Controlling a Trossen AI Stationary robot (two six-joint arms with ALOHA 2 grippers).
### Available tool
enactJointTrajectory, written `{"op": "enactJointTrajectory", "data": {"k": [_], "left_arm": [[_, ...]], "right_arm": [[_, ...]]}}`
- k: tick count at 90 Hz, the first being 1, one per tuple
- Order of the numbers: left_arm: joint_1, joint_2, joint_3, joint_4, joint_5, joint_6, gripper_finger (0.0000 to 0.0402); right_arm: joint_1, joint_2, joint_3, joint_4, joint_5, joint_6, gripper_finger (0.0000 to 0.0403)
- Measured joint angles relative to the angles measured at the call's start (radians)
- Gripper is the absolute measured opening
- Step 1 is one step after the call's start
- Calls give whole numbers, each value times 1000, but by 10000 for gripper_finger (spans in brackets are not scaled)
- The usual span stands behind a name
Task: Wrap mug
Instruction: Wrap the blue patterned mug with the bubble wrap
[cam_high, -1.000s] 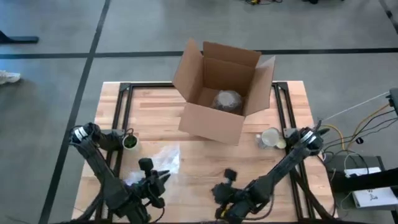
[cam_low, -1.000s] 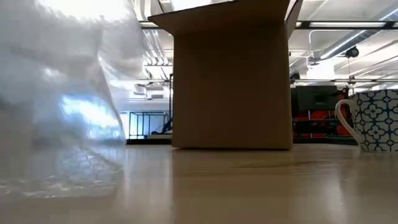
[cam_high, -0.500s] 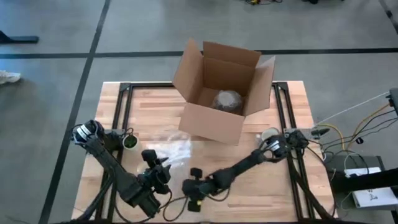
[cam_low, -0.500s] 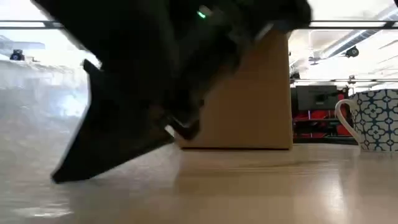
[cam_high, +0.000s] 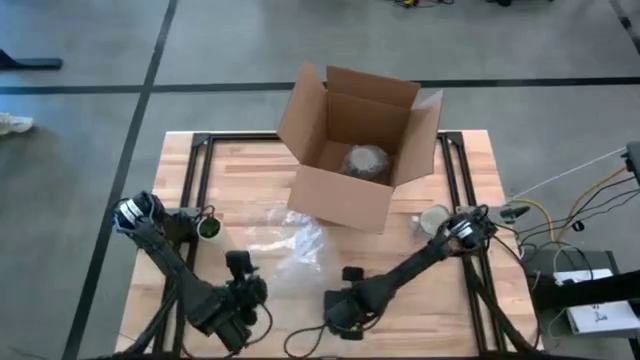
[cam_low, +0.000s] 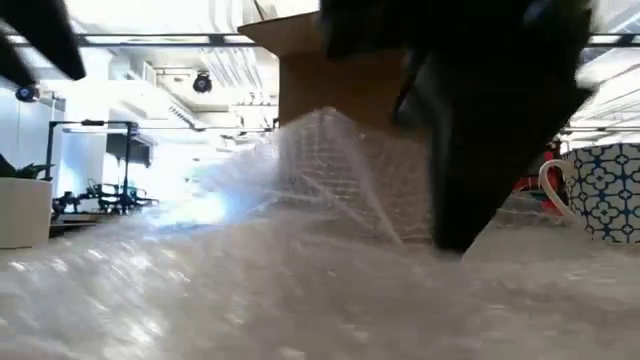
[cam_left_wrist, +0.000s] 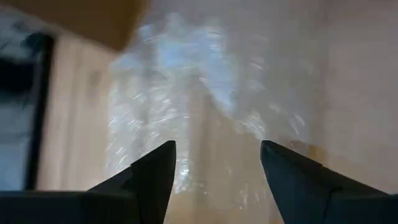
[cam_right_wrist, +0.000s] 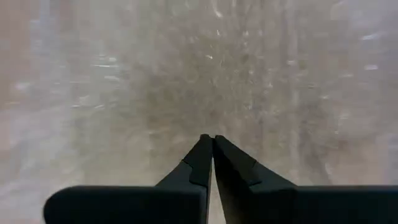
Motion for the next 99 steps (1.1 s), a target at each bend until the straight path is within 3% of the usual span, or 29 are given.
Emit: {"op": "enactJointTrajectory", "data": {"k": [19,41,66,77,93,99], "left_arm": [[-51,1,-208,445,-1,201,247],[-39,2,-415,493,-1,70,252],[-40,-3,-547,691,-23,73,225],[-33,-2,-568,763,-24,106,179],[-4,0,-569,784,-3,106,36],[7,0,-564,779,-5,107,13]], "right_arm": [[29,-2,-2,-32,28,99,0],[45,5,-3,-20,26,139,0],[63,3,-3,-169,7,212,0],[62,3,-3,-114,12,221,0],[63,2,-2,43,11,151,0],[63,2,-2,107,12,117,0]]}}
